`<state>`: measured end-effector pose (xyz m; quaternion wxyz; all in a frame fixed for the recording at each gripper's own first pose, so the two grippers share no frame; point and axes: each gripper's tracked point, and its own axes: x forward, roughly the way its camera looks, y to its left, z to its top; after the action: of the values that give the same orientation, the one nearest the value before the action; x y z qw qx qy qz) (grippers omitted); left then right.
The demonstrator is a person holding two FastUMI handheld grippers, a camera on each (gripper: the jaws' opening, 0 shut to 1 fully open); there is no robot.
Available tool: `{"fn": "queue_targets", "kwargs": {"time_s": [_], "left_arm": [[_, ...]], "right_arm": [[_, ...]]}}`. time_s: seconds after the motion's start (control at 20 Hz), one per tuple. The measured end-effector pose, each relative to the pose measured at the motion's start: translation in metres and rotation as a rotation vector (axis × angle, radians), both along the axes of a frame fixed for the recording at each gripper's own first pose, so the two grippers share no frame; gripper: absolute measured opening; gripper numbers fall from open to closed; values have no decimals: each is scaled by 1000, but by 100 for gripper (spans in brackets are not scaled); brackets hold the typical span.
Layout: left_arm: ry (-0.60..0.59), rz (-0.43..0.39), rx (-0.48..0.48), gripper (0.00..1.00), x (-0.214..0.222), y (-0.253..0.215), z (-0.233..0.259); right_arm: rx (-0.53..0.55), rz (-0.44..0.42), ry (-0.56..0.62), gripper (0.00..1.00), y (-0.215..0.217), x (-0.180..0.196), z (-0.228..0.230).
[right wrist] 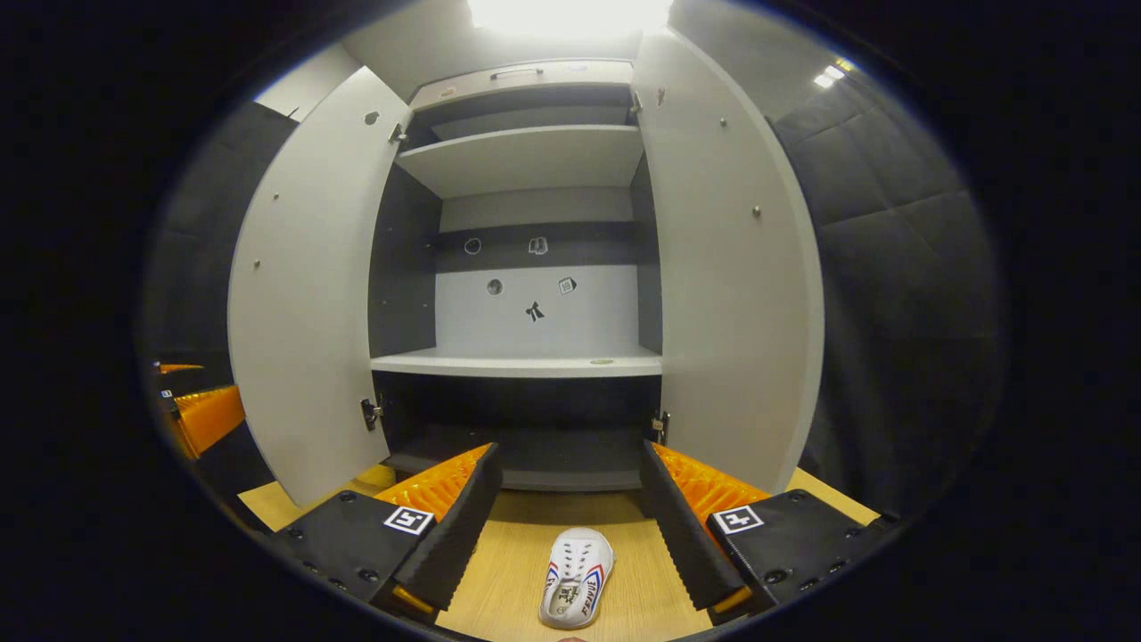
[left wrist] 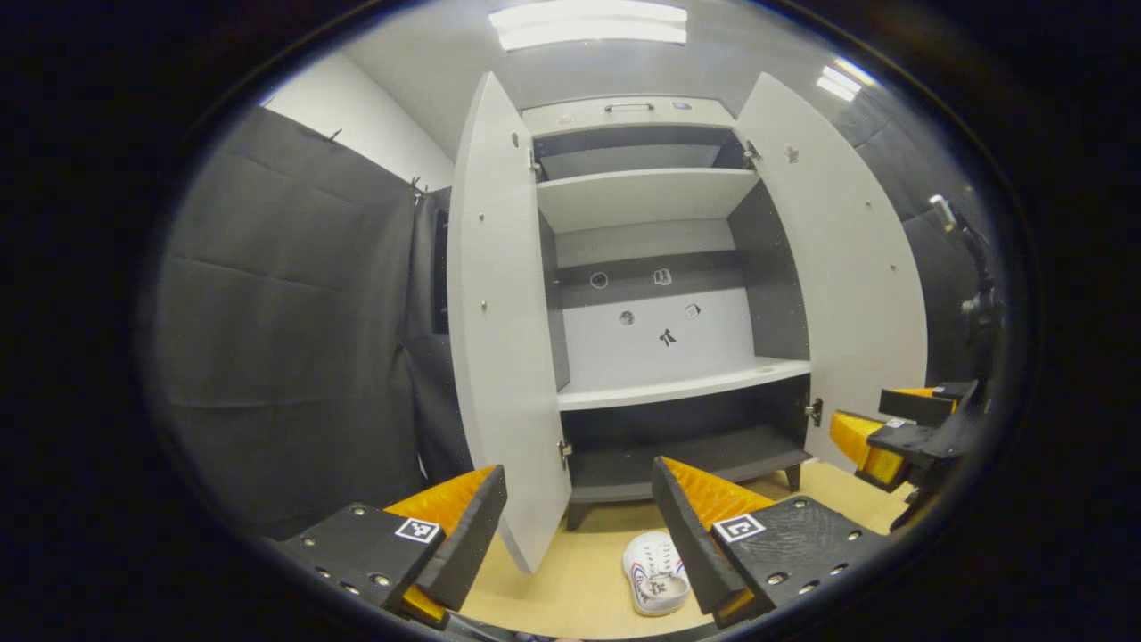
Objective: Grab one shoe with the right hand and put it into the shoe cabinet, grab the other shoe with the left hand and put it into the shoe cabinet; then close the right door with the right hand and the left door with the left hand.
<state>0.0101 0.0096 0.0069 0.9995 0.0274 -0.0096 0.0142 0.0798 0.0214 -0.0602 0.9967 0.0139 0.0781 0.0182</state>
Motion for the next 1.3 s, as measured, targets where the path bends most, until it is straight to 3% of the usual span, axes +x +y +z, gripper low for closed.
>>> {"fn": "queue_targets", "kwargs": {"time_s": [0.55, 1.0, 1.1, 1.3], "left_arm": [[49, 87, 11, 94, 11, 13, -15], [105, 128, -2, 94, 10, 13, -35], [114, 131, -7, 100, 9, 13, -38], [122, 134, -5, 100, 5, 10, -43]], "right_arm": [[-21, 120, 311, 98, 24, 49, -116], [37, 163, 630, 98, 35, 40, -216], [47, 163, 675, 96, 36, 38, -231], [57, 159, 731, 93, 40, 41, -248]]}}
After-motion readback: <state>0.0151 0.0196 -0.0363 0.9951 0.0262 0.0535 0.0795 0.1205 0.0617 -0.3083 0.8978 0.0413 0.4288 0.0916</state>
